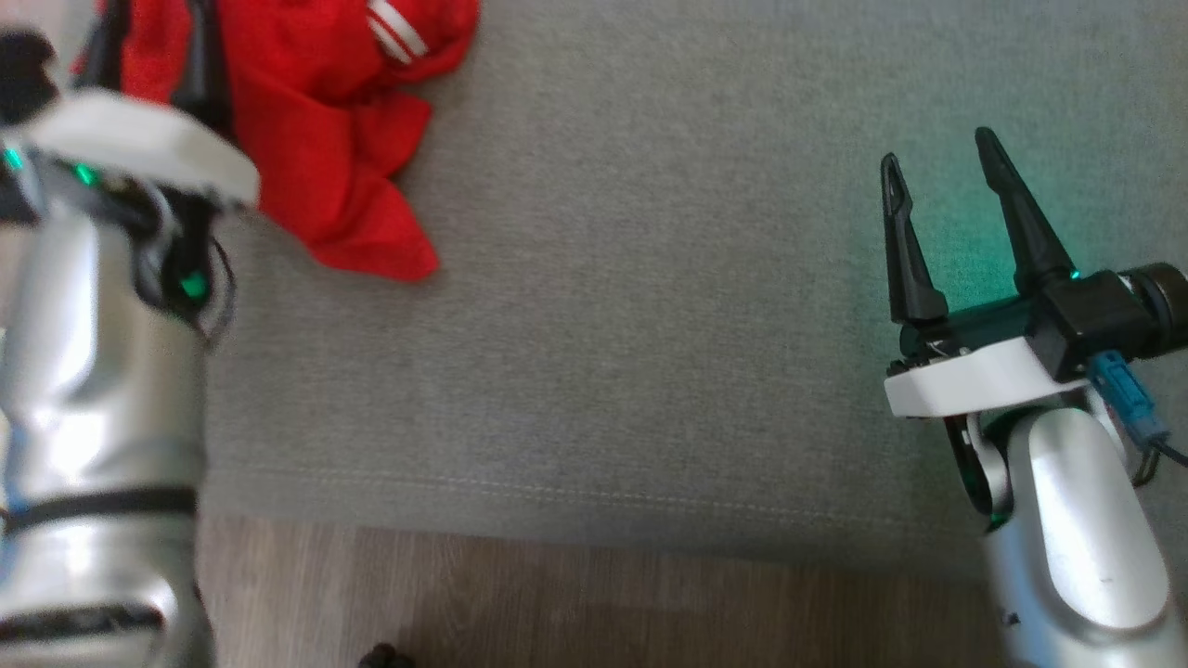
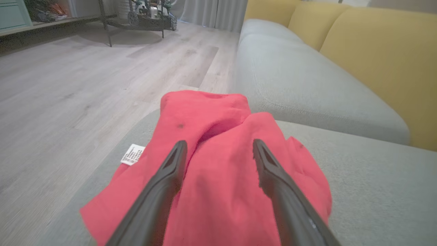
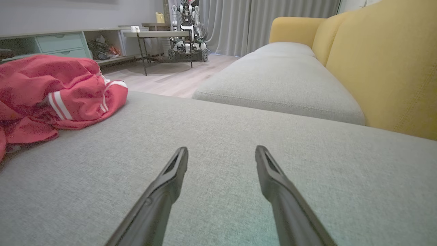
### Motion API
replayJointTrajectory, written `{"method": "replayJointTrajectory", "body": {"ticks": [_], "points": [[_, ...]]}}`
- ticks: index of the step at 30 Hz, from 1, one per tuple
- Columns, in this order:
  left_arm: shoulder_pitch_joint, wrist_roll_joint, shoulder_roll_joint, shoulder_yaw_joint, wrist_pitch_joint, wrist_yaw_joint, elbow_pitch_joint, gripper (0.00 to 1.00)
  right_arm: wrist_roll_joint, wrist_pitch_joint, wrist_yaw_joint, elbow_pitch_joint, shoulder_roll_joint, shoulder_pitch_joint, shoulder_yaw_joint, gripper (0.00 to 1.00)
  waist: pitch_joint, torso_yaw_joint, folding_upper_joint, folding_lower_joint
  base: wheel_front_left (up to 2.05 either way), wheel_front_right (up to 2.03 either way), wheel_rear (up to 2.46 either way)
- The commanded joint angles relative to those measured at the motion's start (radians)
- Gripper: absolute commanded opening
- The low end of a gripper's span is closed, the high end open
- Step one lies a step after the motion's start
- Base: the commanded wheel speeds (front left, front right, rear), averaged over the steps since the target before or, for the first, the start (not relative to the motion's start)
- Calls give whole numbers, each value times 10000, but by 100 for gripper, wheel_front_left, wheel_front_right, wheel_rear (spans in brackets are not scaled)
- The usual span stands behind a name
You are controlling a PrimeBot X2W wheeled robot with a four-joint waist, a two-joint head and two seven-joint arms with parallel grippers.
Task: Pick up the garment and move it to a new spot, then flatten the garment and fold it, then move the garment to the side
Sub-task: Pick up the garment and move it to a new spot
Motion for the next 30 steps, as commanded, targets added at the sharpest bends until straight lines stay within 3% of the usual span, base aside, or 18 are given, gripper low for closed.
{"method": "replayJointTrajectory", "body": {"ticks": [1, 12, 13, 14, 15, 24, 30], "points": [[-607, 43, 623, 141, 197, -88, 211, 100, -133, -63, -2, -424, 9, -214, 248, 100, 430, -308, 0, -3, 0, 0, 0], [-2572, 468, 1379, -644, 661, -160, 3351, 100, -189, -63, -2, -607, 9, -385, 277, 100, 793, -677, 0, -3, 0, 0, 0], [-2652, 500, 1411, -692, 631, -161, 3571, 72, -178, -63, -2, -620, 9, -392, 282, 100, 805, -702, 0, -3, 0, 0, 0], [-2735, 477, 1419, -694, 563, -164, 3756, 11, -167, -63, -2, -628, 9, -400, 281, 100, 816, -720, 0, -3, 0, 0, 0], [-2808, 458, 1421, -701, 466, -167, 3913, 0, -158, -63, -2, -632, 9, -409, 274, 100, 819, -729, 0, -3, 0, 0, 0], [-3156, 345, 1545, -582, -881, -66, 4261, 0, -93, -63, -2, -500, 9, -352, 195, 100, 461, -616, 0, -3, 0, 0, 0], [-2959, 300, 1579, -42, -1081, 212, 2576, 0, 96, -63, -2, -321, 9, -298, 288, 100, -235, -470, 0, -3, 0, 0, 0]]}}
